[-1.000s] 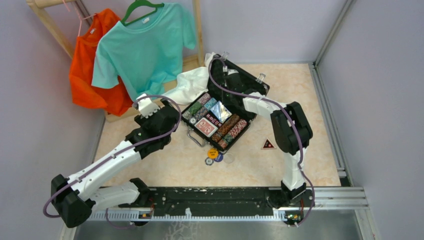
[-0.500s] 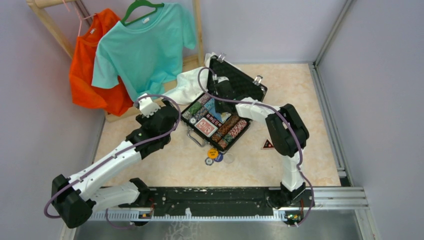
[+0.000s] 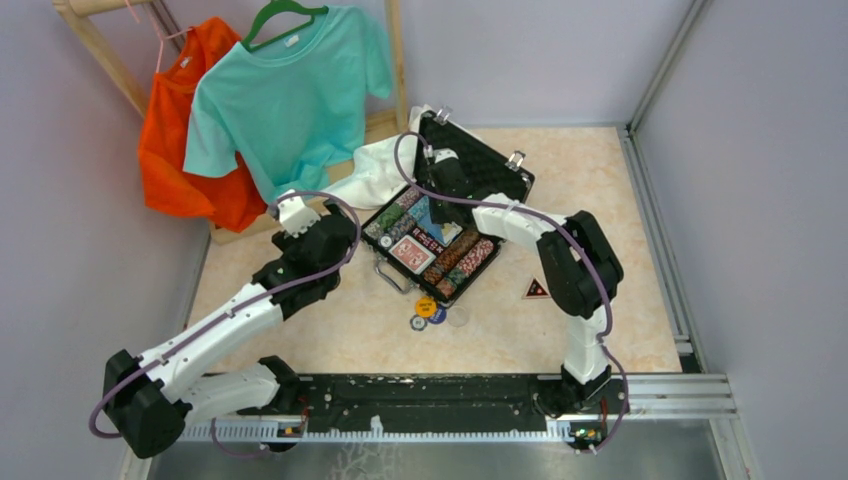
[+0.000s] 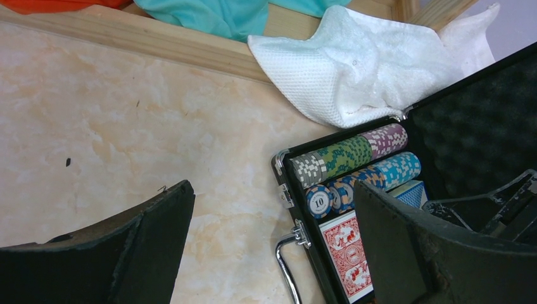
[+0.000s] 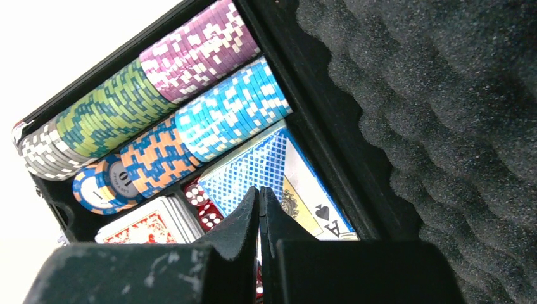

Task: Pack up texas hold em set

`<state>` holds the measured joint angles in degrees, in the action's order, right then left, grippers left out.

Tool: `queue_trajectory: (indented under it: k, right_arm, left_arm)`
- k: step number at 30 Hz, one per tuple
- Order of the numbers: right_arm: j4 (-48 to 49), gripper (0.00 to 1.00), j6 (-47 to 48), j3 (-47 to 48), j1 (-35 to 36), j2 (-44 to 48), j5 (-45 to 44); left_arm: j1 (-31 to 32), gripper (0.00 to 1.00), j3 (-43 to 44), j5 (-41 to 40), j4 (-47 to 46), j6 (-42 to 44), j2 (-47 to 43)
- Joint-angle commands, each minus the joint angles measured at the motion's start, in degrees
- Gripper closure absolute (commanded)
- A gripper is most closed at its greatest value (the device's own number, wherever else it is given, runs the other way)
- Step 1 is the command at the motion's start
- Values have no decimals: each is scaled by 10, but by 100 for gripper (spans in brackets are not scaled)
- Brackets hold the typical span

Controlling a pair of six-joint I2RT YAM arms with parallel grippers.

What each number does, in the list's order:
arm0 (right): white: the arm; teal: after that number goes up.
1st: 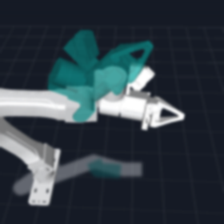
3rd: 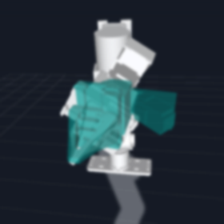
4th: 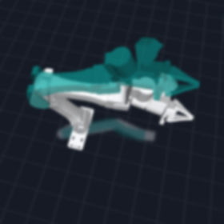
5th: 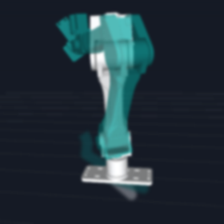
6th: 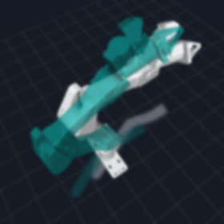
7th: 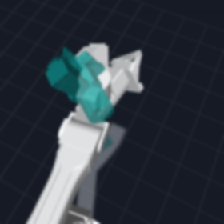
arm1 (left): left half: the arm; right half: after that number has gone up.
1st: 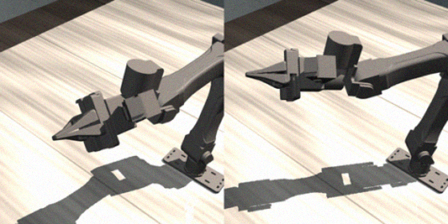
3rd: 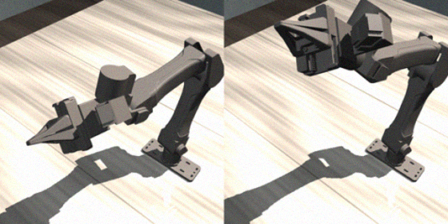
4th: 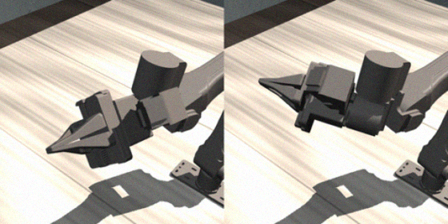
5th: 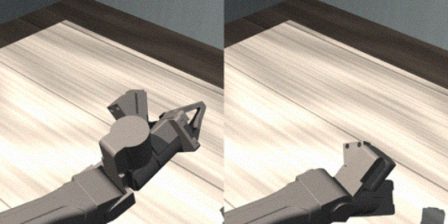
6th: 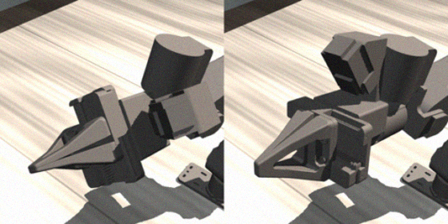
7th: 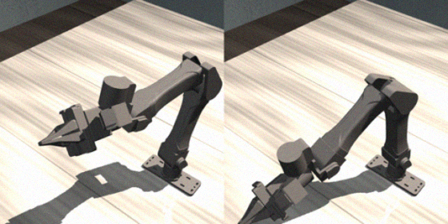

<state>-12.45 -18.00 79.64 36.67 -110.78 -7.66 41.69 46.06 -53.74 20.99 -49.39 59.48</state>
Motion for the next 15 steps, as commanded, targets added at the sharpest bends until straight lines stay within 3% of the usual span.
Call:
queue_trajectory:
  k: [1, 15]
  right_arm:
    - [11, 100, 5, 26, 9, 33, 1]
    - [31, 100, -29, -49, 9, 8, 8]
  left_arm:
    - [-8, 0, -7, 10, -16, 9, -9]
    - [-48, 0, -16, 75, -51, 37, 4]
